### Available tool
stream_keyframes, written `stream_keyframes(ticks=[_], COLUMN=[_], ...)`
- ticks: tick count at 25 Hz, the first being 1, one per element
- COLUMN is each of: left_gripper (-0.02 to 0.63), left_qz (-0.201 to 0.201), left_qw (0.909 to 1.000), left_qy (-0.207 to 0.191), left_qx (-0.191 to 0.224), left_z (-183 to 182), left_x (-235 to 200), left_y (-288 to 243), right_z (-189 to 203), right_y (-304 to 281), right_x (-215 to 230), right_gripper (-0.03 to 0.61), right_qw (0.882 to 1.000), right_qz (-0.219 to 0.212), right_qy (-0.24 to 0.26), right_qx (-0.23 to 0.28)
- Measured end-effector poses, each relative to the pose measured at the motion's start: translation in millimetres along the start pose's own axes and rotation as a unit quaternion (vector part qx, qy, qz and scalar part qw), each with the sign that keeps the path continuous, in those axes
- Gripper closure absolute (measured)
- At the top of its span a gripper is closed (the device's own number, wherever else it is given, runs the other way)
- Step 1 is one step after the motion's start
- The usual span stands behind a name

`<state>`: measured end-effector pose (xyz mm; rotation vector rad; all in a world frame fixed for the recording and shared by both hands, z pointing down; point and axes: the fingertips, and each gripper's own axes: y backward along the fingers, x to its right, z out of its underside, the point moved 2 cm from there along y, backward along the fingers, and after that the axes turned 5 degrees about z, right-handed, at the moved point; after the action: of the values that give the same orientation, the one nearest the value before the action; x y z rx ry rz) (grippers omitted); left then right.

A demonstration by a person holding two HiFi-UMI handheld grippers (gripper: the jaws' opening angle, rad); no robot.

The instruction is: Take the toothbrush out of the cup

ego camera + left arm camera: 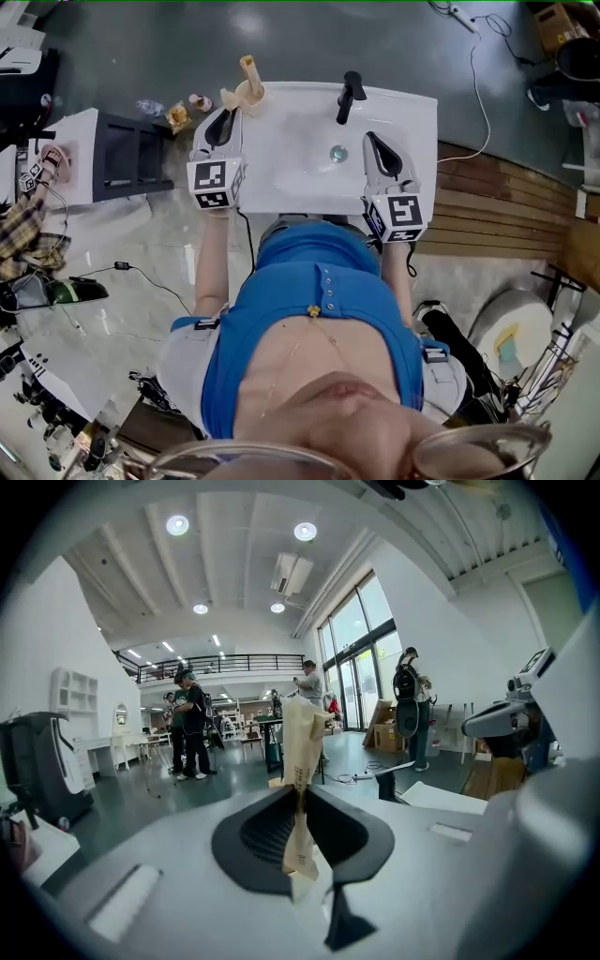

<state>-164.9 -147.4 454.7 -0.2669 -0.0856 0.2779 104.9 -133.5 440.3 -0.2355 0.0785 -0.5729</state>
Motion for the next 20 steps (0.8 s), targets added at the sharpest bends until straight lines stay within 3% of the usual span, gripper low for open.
stream_keyframes(ticks=[20], left_gripper=[0.577], left_qz=[-0.013], left_qw=[0.9978], left_qy=[0.042], left_qx=[-0.049], left_z=[28], left_x=[13], left_y=[36], right_z=[0], right_y=[-12], right_x=[-12], right_gripper=[0.577], right_qw=[0.999], right_qz=[-0.052], right_qy=[0.008], right_qx=[0.0])
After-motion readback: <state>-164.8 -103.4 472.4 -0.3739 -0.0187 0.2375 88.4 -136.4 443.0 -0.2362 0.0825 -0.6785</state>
